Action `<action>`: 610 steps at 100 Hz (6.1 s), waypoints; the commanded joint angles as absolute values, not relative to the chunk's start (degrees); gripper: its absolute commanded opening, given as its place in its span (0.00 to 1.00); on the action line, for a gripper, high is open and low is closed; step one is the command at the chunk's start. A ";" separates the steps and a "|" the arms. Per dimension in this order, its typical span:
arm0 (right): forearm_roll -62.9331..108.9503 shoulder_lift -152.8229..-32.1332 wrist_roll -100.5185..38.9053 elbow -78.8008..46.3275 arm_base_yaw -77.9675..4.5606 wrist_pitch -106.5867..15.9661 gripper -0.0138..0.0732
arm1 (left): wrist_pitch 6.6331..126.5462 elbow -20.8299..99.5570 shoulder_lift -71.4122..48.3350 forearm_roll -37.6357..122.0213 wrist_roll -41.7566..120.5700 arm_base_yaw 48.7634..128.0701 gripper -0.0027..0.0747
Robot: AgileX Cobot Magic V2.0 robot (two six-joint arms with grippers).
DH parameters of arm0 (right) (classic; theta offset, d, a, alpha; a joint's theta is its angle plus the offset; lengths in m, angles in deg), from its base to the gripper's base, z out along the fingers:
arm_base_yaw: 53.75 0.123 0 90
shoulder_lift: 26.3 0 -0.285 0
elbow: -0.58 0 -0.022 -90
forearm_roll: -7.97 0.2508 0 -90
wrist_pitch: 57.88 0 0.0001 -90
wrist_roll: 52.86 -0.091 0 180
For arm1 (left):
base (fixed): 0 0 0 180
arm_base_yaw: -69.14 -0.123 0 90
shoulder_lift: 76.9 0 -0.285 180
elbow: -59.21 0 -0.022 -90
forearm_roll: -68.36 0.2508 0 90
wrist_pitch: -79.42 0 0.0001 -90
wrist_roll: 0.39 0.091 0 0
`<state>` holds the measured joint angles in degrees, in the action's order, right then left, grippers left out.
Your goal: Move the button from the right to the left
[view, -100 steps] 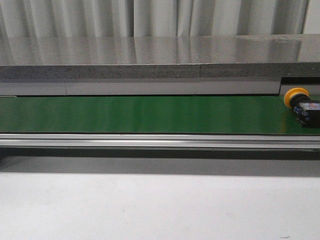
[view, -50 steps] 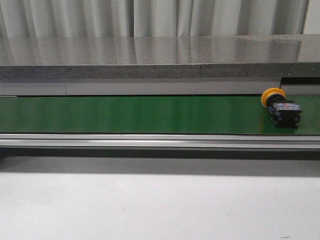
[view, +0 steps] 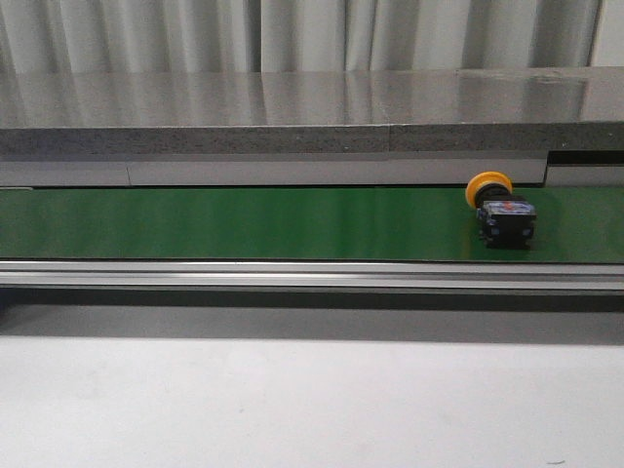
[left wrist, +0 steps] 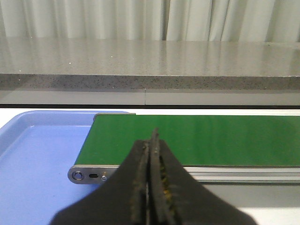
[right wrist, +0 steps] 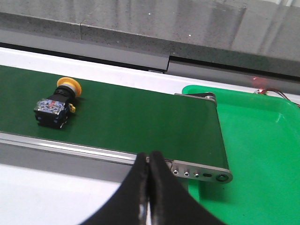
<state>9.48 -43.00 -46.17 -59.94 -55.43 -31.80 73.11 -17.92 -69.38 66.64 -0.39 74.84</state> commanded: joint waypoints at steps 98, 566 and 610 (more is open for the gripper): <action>9.04 -43.52 -46.01 -58.51 -55.27 -36.36 0.09 | 89.03 -20.47 -71.02 66.82 -0.39 75.12 0.01; 9.04 -43.52 -46.01 -58.51 -55.27 -36.36 0.09 | 6.59 83.33 32.58 73.20 -4.54 62.47 0.42; 9.04 -43.52 -46.01 -58.51 -55.27 -36.36 0.09 | 7.77 82.74 39.51 73.42 7.55 52.95 0.42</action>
<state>9.48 -42.95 -46.17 -59.94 -55.43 -31.94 8.30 81.41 40.68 73.59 5.02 53.55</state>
